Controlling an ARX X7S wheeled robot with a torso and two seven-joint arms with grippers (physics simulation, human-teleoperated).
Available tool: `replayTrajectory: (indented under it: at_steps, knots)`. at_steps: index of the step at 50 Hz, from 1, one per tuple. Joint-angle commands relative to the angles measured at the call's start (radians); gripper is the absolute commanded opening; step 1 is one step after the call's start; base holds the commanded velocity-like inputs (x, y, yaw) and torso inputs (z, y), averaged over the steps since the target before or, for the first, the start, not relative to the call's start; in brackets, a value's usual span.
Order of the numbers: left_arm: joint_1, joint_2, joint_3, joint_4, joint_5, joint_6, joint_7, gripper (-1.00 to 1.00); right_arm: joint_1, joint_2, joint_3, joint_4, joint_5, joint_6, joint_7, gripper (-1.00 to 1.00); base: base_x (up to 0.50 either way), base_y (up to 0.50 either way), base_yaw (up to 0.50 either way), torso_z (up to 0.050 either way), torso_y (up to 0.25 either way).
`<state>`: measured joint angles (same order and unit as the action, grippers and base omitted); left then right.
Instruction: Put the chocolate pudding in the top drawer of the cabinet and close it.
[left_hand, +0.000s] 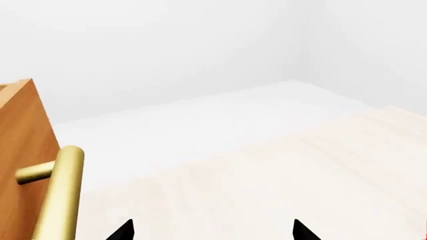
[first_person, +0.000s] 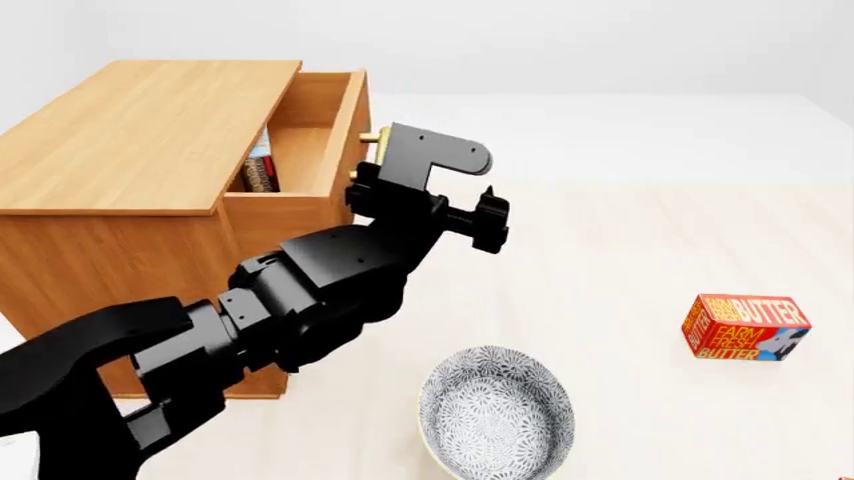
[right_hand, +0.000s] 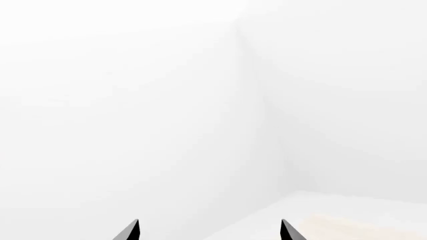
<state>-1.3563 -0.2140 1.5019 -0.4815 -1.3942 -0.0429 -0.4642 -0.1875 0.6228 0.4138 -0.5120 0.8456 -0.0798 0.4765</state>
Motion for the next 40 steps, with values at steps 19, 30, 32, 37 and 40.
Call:
replayTrajectory:
  at_steps: [19, 30, 32, 37, 40]
  knots:
    - [0.02, -0.127, -0.047, 0.016, -0.007, 0.041, -0.036, 1.0, -0.033, 0.011, 0.02, 0.0, -0.014, 0.005, -0.017, 1.0, 0.0, 0.0, 0.0, 0.0, 0.0]
    - [0.028, -0.179, -0.055, 0.044, 0.005, 0.057, -0.074, 1.0, -0.017, 0.004, -0.002, 0.008, -0.032, 0.006, -0.018, 1.0, 0.0, 0.0, 0.0, 0.0, 0.0]
    - [0.028, -0.189, -0.056, 0.052, 0.007, 0.059, -0.081, 1.0, -0.014, 0.003, -0.005, 0.011, -0.035, 0.006, -0.019, 1.0, 0.0, 0.0, 0.0, 0.0, 0.0]
    - [0.031, -0.219, -0.061, 0.07, 0.014, 0.068, -0.106, 1.0, -0.011, 0.002, -0.009, 0.012, -0.039, 0.007, -0.019, 1.0, 0.0, 0.0, 0.0, 0.0, 0.0]
    - [0.033, -0.233, -0.062, 0.08, 0.019, 0.072, -0.118, 1.0, -0.011, 0.001, -0.01, 0.012, -0.039, 0.007, -0.019, 1.0, 0.0, 0.0, 0.0, 0.0, 0.0]
